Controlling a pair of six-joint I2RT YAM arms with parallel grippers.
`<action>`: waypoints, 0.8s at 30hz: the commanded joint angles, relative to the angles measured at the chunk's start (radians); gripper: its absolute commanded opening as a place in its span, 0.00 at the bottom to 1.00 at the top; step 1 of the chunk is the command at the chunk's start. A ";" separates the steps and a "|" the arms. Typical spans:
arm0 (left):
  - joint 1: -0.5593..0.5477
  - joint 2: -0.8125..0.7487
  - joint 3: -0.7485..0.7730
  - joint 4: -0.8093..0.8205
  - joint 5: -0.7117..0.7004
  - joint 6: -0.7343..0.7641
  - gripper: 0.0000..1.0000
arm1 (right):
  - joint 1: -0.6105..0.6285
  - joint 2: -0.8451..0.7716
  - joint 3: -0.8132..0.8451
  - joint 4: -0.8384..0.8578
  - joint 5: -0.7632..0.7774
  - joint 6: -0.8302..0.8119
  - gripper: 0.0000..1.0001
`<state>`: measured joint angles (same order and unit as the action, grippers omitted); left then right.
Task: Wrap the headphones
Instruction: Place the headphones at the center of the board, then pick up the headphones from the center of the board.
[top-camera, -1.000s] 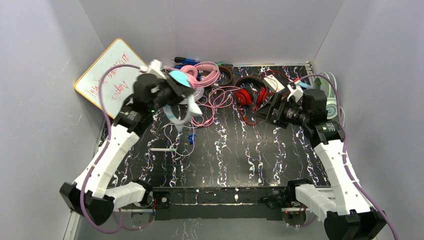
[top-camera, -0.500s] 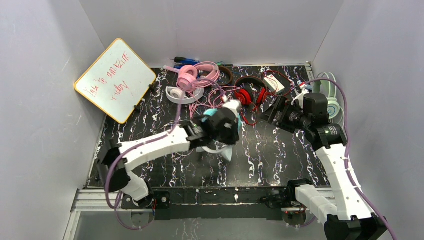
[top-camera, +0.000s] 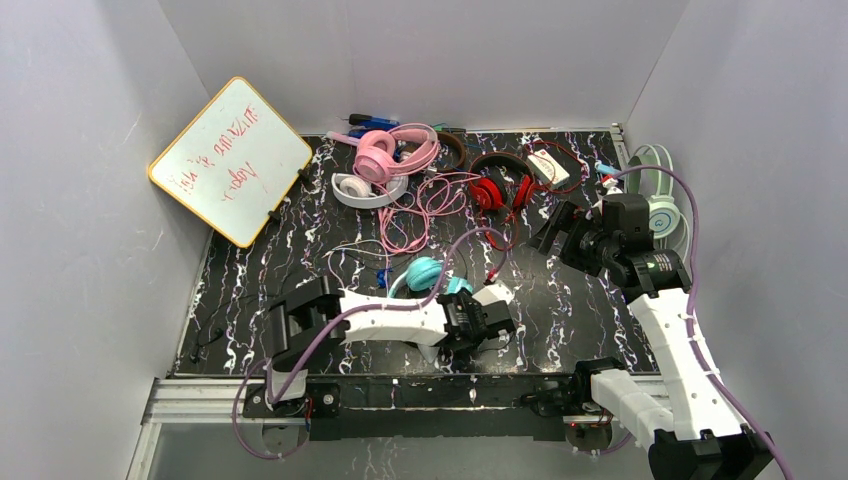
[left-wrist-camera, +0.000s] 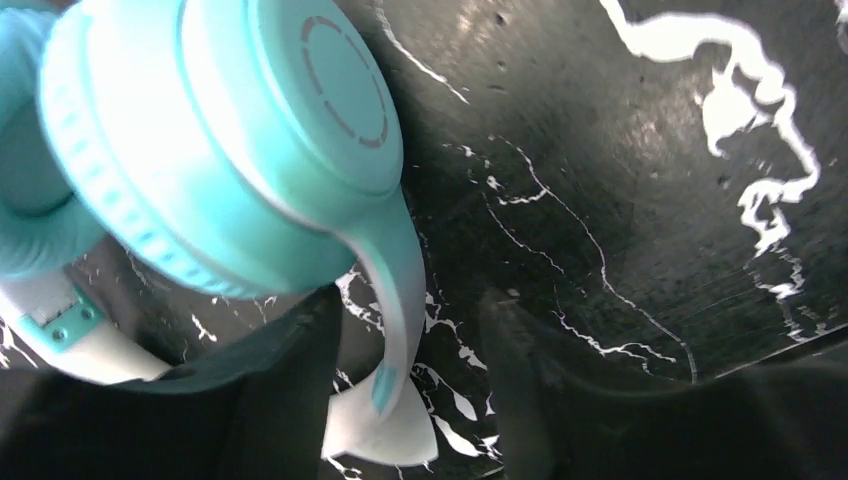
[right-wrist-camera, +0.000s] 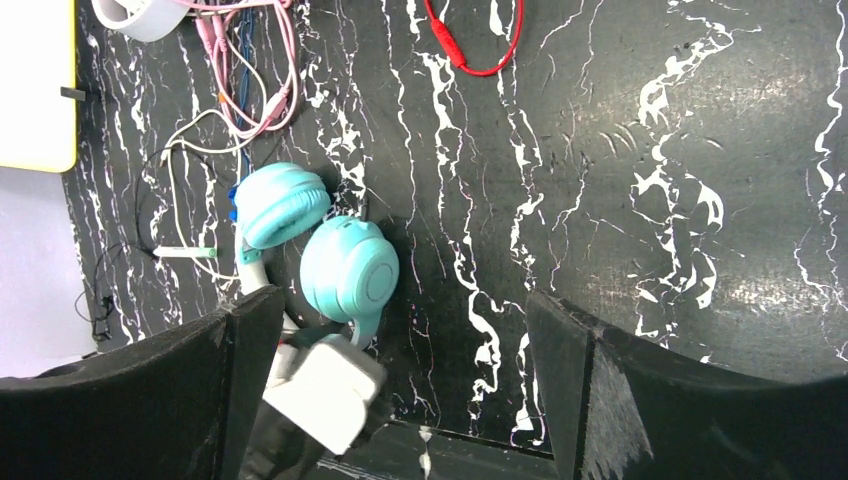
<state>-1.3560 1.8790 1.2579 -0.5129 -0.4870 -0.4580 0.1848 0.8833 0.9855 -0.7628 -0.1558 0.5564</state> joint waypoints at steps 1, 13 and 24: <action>0.008 -0.153 -0.018 0.011 -0.089 -0.053 0.58 | 0.002 -0.023 0.016 -0.006 0.029 -0.028 0.99; 0.009 -0.638 -0.403 -0.022 -0.193 -0.799 0.97 | 0.002 -0.027 -0.022 0.049 -0.049 -0.015 0.99; 0.009 -0.625 -0.532 -0.087 -0.144 -1.333 0.82 | 0.002 -0.033 -0.036 0.071 -0.121 -0.011 0.99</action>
<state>-1.3483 1.2369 0.7166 -0.5320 -0.5621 -1.5551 0.1848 0.8612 0.9512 -0.7288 -0.2203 0.5461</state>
